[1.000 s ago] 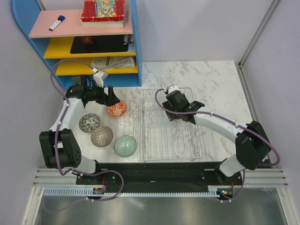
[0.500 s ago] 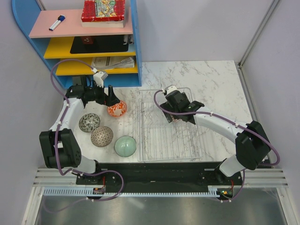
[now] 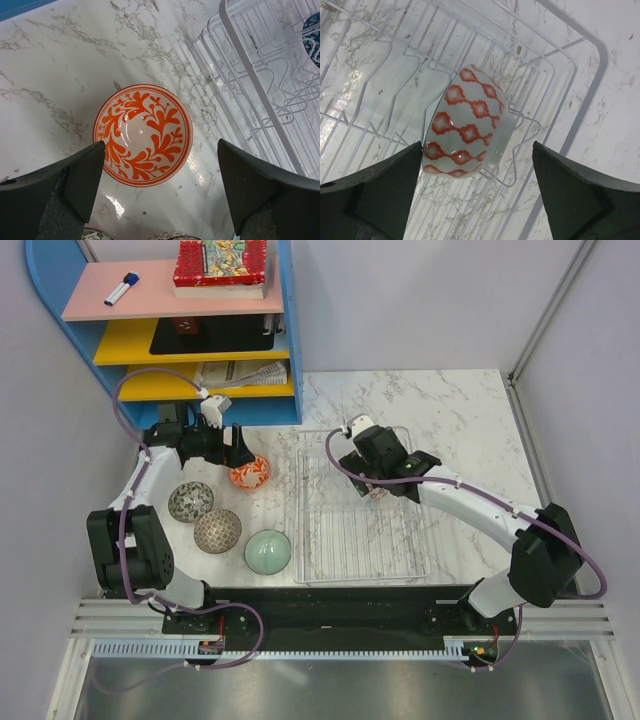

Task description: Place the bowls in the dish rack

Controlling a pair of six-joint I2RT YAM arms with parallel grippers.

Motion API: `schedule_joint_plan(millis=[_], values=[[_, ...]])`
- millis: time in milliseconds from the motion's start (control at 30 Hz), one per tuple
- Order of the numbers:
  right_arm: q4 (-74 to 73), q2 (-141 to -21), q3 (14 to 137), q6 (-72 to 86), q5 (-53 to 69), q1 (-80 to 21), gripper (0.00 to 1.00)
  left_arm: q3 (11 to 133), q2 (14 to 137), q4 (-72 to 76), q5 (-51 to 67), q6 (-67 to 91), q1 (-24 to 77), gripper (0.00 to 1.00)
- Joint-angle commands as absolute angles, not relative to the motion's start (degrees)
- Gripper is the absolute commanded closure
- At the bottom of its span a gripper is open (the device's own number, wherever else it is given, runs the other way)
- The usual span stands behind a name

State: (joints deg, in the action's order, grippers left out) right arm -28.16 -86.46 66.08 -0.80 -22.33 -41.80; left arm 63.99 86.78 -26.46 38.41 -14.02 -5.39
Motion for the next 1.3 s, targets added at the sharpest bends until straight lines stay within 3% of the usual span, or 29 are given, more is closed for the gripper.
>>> schedule_joint_plan(millis=[0, 600, 1133, 1267], values=[[-28.0, -82.6, 69.8, -2.0, -22.3, -41.7, 0.02, 65.0, 87.3, -25.0, 37.1, -14.2, -5.5, 0.00], [-24.5, -78.0, 71.3, -3.8, -18.5, -41.6, 0.02, 70.0, 96.3, -25.6, 20.6, -12.3, -5.5, 0.00], [-21.8, -75.8, 66.3, -5.5, -23.4, -41.4, 0.03, 71.3, 101.8, -29.4, 22.6, -15.3, -5.0, 0.33], [-21.2, -75.5, 65.4, -5.3, -24.3, -41.2, 0.03, 71.7, 102.7, -29.8, 22.8, -15.6, -4.6, 0.36]])
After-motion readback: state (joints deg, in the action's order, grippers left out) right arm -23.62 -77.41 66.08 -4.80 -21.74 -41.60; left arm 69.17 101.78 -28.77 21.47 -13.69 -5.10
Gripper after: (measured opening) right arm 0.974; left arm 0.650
